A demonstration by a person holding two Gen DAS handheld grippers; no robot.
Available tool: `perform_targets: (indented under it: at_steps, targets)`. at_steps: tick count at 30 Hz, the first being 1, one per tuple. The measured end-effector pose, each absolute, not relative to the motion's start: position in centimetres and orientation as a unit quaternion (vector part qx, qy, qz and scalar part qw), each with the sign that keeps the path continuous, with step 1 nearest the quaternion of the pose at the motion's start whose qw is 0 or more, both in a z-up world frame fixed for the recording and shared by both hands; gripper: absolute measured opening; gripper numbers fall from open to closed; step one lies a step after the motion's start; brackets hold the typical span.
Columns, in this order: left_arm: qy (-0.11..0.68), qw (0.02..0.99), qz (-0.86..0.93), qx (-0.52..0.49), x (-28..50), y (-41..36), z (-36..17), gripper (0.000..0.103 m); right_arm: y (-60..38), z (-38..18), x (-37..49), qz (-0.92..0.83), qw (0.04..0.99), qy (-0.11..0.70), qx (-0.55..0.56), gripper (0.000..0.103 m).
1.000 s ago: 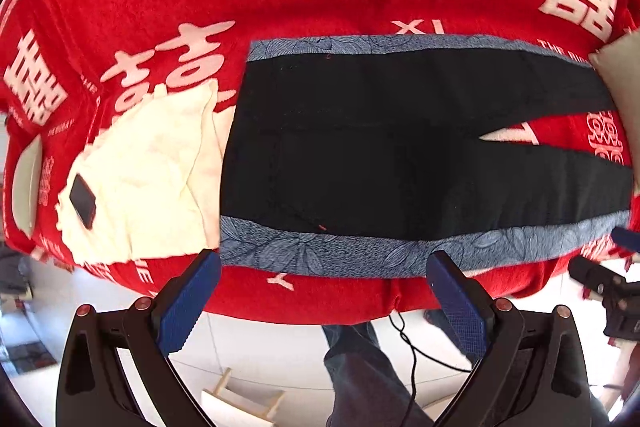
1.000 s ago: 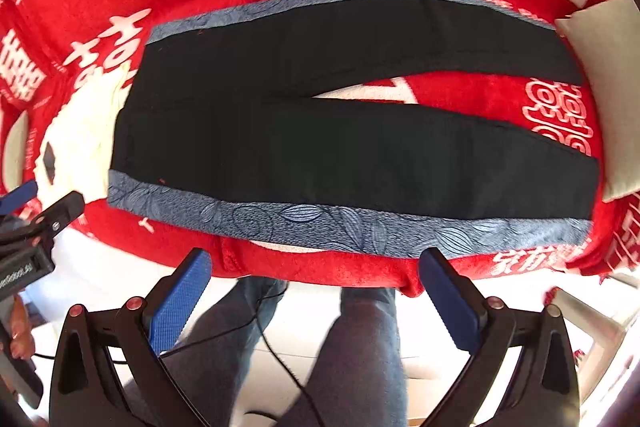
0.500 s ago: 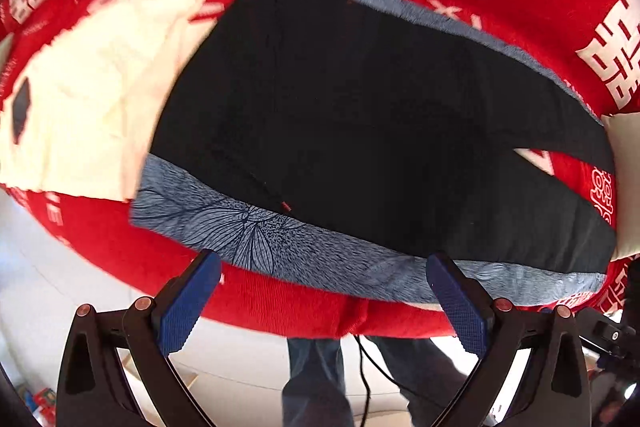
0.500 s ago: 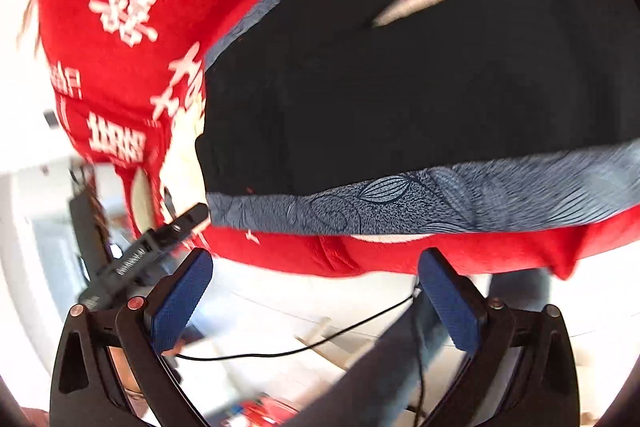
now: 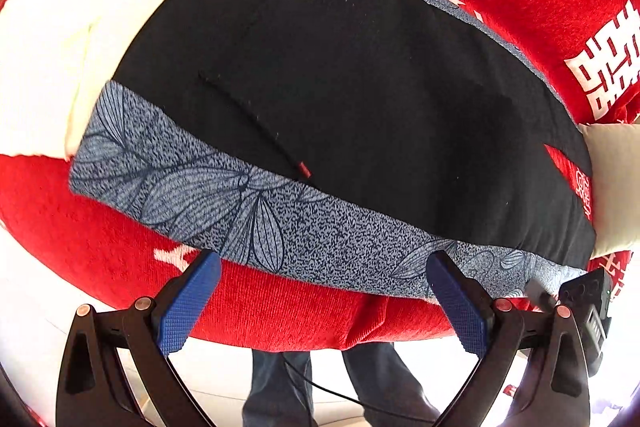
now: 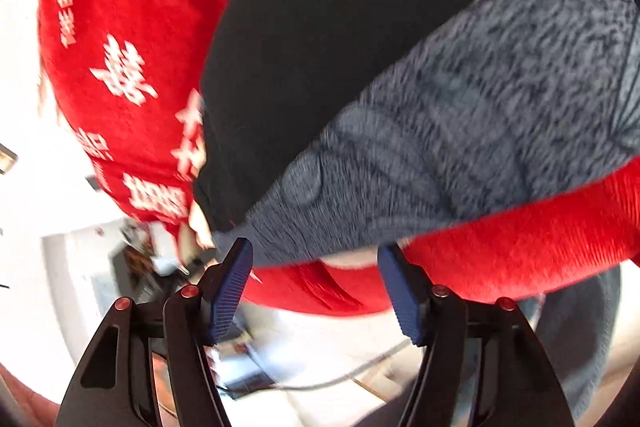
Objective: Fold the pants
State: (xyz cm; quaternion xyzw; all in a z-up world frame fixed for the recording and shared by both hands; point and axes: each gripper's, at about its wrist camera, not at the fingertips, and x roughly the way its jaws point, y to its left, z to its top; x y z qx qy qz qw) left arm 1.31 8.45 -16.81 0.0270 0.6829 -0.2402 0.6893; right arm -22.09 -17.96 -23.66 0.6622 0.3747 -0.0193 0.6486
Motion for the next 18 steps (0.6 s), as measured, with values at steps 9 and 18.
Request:
perform_targets:
  at_steps: [9, 18]
  targets:
    - [0.688, 0.681, -0.248, 0.015, 1.4, 9.3, -17.1, 0.103, -19.9, -24.8, -22.3, -0.028, 0.609, 0.297, 0.735, 0.008]
    - [0.699, 0.674, -0.208, -0.120, 2.5, 13.9, -17.8, 0.103, -20.7, -18.4, -20.8, 0.015, 0.624, 0.275, 0.731, 0.008]
